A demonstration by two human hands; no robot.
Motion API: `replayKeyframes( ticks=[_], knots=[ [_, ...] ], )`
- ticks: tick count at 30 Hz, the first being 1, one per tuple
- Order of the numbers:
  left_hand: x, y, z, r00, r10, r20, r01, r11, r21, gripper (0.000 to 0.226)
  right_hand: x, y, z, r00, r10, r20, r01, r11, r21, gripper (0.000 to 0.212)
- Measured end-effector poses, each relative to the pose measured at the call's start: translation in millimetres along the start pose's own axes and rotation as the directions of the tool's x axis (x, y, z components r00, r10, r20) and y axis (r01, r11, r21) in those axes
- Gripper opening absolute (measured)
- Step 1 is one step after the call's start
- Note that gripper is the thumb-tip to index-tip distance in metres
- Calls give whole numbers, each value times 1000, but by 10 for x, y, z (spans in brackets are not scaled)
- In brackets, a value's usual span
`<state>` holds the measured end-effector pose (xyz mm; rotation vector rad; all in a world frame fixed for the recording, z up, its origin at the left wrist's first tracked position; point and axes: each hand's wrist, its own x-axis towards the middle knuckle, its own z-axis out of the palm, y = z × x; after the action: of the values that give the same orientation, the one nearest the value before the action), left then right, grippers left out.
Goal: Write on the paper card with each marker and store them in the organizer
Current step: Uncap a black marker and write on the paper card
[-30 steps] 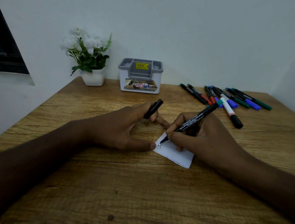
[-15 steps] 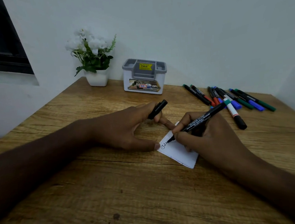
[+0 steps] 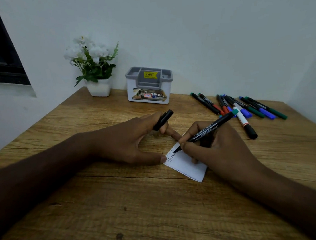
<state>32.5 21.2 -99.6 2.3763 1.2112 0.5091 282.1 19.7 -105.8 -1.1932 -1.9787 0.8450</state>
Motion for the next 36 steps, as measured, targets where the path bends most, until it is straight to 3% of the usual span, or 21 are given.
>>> replayKeyframes(
  ticks=[3,31,36],
  knots=[
    [-9,10,0,1000,-6,0,6,1000,5,44,40,12,-31,998,-26,-53,24,999,-32,2],
    [-9,-9,-2,1000,-8,3,8,1000,-11,48,64,35,-37,997,-72,23,73,996,-54,3],
    [0,-27,5,1000,-2,-4,2,1000,-12,55,85,70,-43,1000,-28,4,28,999,-45,5]
  ],
)
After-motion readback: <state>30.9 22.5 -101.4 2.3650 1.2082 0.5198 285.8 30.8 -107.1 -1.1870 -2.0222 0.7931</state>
